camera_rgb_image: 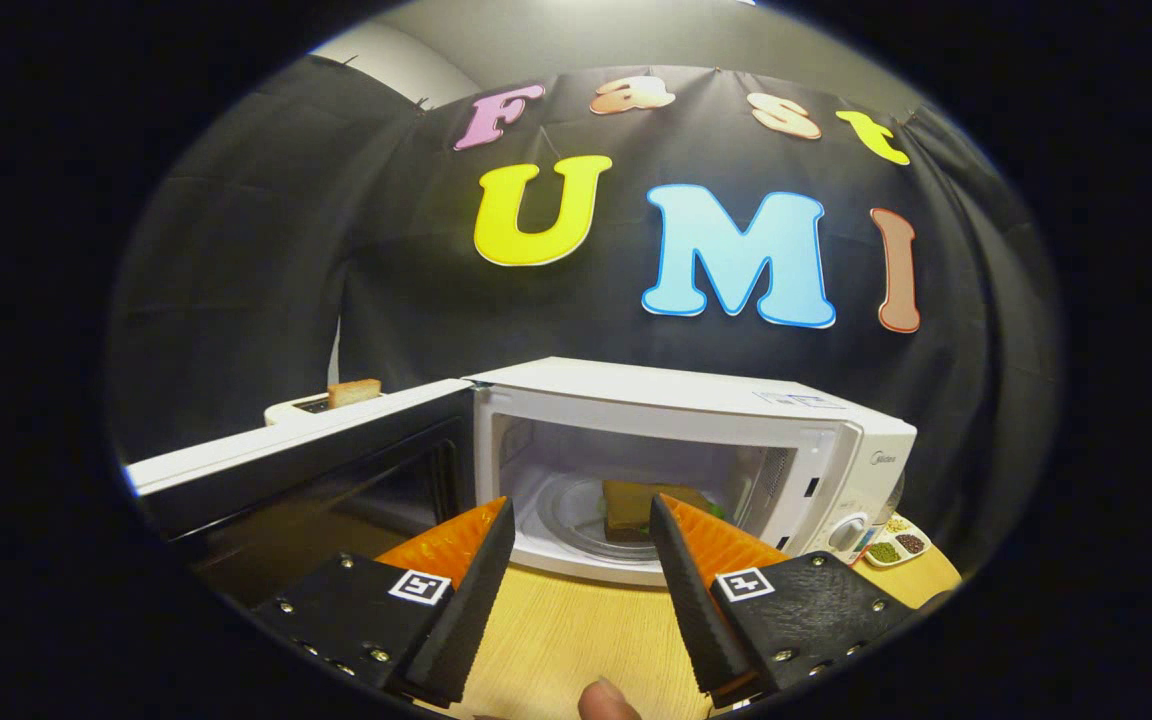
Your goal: Open the microwave, put the food inside, and close the microwave door.
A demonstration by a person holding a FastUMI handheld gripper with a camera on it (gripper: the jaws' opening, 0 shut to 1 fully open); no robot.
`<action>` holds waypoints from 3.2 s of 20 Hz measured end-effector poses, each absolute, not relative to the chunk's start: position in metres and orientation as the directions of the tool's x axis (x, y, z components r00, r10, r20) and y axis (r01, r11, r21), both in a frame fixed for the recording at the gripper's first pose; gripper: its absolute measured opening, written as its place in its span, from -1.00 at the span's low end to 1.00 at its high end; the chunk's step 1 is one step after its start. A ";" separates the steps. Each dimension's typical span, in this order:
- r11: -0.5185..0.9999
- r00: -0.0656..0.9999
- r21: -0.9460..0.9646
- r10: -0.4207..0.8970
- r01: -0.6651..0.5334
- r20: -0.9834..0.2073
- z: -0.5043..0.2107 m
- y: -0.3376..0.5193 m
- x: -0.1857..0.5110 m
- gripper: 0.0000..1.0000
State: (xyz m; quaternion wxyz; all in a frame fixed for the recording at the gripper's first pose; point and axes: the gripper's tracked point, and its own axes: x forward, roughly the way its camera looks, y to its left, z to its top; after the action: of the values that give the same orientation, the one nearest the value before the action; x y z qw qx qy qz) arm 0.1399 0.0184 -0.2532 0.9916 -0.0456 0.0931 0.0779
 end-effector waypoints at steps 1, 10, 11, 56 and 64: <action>0.981 0.966 -0.055 0.173 -0.186 -0.191 -0.250 0.022 0.124 0.63; 0.883 0.881 0.051 0.470 -0.467 -0.061 -0.181 0.092 -0.030 0.63; 0.863 0.862 0.051 0.504 -0.502 -0.054 -0.178 0.104 -0.045 0.64; 0.995 0.986 -0.040 0.087 -0.094 -0.145 -0.273 -0.019 0.058 -0.97; 0.997 0.974 -0.066 -0.052 0.038 -0.220 -0.291 -0.082 0.131 -0.97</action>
State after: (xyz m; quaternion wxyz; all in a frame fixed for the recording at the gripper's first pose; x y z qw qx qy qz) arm 0.1308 -0.0822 -0.2905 0.9930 -0.0306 0.1115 -0.0225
